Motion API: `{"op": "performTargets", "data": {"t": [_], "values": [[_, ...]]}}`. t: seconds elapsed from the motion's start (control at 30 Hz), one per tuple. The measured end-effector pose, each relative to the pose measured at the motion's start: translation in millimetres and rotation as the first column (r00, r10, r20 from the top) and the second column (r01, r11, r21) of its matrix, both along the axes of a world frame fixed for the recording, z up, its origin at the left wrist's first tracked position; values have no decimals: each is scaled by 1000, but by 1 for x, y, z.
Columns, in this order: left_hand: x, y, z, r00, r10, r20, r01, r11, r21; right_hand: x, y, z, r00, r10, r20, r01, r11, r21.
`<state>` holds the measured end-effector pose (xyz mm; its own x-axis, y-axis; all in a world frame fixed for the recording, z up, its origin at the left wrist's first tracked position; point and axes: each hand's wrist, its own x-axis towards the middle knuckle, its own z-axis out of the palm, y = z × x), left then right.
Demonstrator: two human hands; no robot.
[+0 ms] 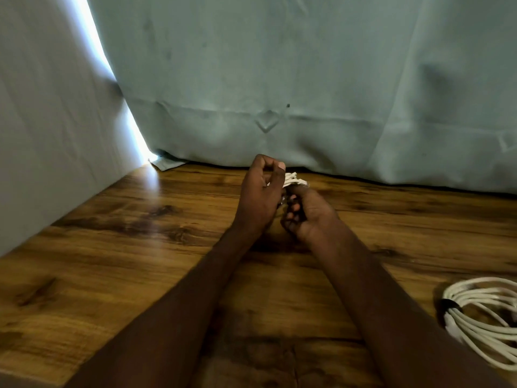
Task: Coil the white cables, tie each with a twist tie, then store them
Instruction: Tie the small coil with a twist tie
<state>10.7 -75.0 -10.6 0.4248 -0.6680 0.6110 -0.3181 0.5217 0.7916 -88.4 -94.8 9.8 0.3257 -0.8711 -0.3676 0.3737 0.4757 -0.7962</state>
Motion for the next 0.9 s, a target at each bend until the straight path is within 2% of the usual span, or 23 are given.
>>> {"op": "performTargets", "data": {"t": [0.1,0.17,0.3,0.4,0.5,0.67,0.73,0.83,0.9], "values": [[-4,0,-1,998,-43,-34,44,999,19,0,5,2,972,82,218,-100,992,74],[-5,0,-2,994,-49,-98,53,998,35,3,8,0,942,74,326,-113,988,104],[-6,-1,-2,968,-102,-228,113,993,32,10,11,-3,898,-26,438,-46,987,153],[-7,-2,-3,962,-120,-244,138,989,56,12,11,-5,877,-66,476,-12,987,158],[-6,-2,-3,959,-120,-256,146,985,86,10,9,-7,892,-7,453,-36,996,86],[6,-4,0,952,-195,-237,220,972,81,5,7,-3,954,151,258,-140,988,-59],[9,-4,0,944,-221,-246,243,968,66,5,8,-1,956,187,226,-167,980,-106],[14,-6,-1,925,-229,-305,256,965,54,6,8,-1,950,231,209,-212,971,-109],[19,-10,-2,921,-155,-357,191,979,69,8,10,-2,946,255,200,-243,966,-85]]}}
